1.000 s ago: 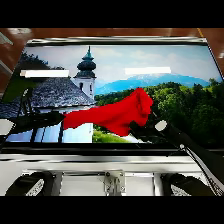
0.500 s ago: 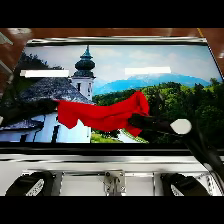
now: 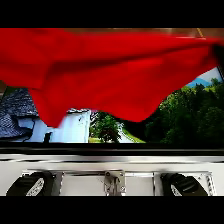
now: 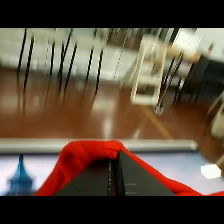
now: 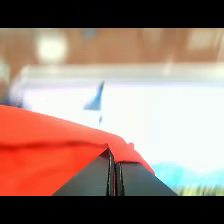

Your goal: Fold the shirts.

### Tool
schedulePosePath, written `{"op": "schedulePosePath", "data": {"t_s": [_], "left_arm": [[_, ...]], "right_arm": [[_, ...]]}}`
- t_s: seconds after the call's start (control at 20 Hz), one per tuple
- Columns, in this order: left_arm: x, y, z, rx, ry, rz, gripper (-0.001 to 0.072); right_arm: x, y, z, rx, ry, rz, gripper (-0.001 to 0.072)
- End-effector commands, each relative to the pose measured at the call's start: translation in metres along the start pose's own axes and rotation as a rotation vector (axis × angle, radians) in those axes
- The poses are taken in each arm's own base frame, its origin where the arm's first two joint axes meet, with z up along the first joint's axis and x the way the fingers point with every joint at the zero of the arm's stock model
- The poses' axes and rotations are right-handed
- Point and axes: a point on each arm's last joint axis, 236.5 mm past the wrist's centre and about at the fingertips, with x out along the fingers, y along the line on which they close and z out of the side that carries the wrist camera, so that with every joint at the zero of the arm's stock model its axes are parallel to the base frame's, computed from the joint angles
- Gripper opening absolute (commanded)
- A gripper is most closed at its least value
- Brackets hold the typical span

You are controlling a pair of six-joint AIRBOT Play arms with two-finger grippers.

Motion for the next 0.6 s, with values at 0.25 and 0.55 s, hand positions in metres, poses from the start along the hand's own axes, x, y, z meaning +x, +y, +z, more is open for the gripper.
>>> {"op": "schedulePosePath", "data": {"t_s": [0.25, 0.55], "left_arm": [[-0.098, -0.065, 0.047, 0.131, -0.045, -0.052, 0.0037], [-0.111, -0.006, -0.034, 0.165, 0.312, 0.166, 0.0037]], "right_arm": [[-0.077, 0.019, 0.029, 0.082, 0.013, 0.054, 0.0058], [-0.085, -0.019, -0.034, 0.157, 0.276, -0.129, 0.0058]]}}
